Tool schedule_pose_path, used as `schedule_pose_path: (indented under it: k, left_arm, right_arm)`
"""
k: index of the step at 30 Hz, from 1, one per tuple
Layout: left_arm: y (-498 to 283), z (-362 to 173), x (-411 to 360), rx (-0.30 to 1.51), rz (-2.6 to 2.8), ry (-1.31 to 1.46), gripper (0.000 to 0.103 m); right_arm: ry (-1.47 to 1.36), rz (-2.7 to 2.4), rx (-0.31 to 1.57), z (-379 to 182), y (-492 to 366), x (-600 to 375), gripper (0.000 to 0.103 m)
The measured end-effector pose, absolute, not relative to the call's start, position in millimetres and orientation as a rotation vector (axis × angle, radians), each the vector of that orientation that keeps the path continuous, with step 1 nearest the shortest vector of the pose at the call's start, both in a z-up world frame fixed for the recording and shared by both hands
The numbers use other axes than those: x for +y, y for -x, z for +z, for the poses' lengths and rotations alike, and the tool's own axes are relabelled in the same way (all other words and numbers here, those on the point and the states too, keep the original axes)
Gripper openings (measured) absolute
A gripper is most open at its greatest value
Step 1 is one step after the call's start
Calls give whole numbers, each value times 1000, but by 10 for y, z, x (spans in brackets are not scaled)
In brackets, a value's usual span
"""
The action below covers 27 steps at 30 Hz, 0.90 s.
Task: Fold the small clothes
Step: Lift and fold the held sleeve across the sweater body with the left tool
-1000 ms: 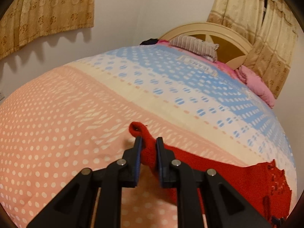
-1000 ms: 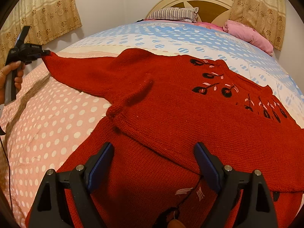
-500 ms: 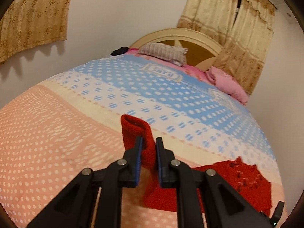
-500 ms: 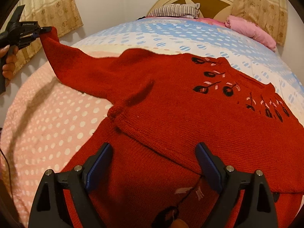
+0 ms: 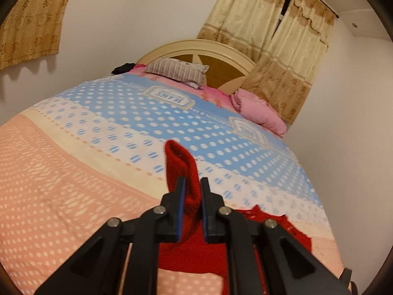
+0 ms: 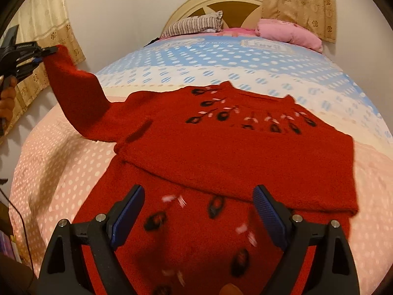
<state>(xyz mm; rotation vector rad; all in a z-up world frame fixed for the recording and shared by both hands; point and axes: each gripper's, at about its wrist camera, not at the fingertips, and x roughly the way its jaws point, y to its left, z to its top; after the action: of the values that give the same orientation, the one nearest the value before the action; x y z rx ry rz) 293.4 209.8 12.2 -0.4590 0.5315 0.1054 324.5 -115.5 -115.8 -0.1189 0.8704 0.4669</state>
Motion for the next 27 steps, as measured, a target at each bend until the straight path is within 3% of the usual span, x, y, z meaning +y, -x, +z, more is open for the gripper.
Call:
schedule_pose_path:
  k: [16, 27]
  left_arm:
    - [-3301, 294, 509, 543, -180, 464, 12]
    - [-3362, -470, -1188, 621, -270, 152, 12]
  right_arm:
    - [58, 395, 840, -1235, -2699, -1889, 90]
    - [-5, 361, 838, -1496, -2576, -2173, 90]
